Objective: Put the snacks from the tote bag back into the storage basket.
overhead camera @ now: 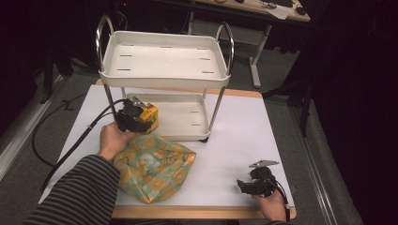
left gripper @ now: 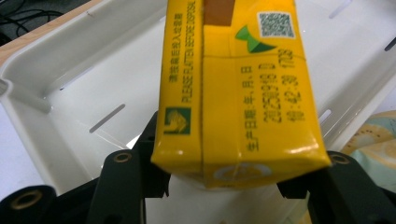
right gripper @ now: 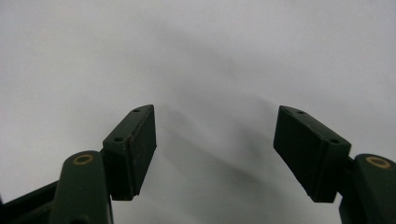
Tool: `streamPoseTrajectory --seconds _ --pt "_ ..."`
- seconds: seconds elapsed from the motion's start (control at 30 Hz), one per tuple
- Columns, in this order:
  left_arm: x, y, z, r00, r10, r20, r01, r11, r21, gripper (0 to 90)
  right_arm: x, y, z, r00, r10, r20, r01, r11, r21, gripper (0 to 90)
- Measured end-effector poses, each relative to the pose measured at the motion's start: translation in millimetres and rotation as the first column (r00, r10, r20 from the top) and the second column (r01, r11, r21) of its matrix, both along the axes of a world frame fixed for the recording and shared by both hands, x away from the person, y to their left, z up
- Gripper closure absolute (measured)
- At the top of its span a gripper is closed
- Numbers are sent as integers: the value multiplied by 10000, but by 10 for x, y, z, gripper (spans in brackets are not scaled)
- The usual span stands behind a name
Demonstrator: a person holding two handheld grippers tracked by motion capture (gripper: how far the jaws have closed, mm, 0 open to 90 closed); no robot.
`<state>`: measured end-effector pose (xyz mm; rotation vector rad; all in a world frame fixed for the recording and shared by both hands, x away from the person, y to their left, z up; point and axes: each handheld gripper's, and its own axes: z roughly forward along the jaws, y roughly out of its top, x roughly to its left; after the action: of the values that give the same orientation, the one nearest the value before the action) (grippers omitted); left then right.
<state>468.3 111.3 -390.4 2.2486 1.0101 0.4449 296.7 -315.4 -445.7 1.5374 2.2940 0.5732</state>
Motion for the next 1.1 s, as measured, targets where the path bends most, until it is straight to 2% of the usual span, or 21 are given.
streamPoseTrajectory --seconds 0.47,0.7,0.9,1.1 --pt "-106 42 15 9997 -153 168 148 9996 259 469 107 73 -2 9994 336 -58 -336 9994 0 304" --pt "-135 58 26 9997 -254 -32 254 9997 38 464 142 95 -1 9991 427 -82 -427 9991 5 304" --pt "-182 68 40 9996 -287 85 286 9995 100 463 186 129 -2 9981 603 -88 -603 9982 -16 304" --pt "-212 83 51 9996 -292 10 292 9995 84 467 204 147 4 9977 672 -85 -672 9977 -11 304"
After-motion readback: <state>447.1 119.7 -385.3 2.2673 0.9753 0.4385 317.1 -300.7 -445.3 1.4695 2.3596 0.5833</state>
